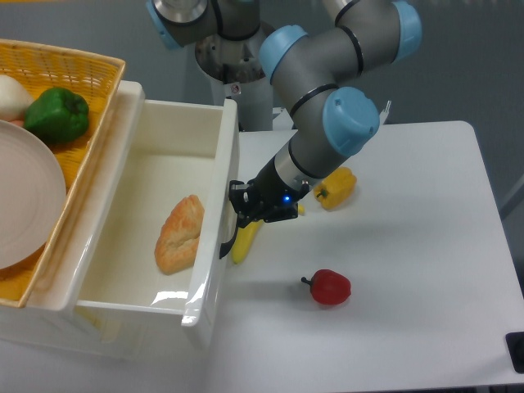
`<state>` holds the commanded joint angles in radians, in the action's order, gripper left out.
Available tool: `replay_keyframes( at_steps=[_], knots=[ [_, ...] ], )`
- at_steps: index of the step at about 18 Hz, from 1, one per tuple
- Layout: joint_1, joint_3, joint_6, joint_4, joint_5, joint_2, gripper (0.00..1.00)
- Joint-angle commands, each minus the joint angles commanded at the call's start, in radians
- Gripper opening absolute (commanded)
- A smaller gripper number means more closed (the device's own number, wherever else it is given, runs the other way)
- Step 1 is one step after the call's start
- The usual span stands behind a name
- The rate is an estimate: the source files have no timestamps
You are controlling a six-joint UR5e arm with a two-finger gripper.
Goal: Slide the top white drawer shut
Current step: 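Push the drawer front with the gripper into the cabinet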
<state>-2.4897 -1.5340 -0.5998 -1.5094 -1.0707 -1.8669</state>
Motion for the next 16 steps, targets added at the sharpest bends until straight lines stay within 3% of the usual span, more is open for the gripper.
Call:
replay_keyframes(
  at_steps=[16],
  knots=[
    [0.084,0.0,0.012,0.005,0.011,0.006,0.02]
  ],
)
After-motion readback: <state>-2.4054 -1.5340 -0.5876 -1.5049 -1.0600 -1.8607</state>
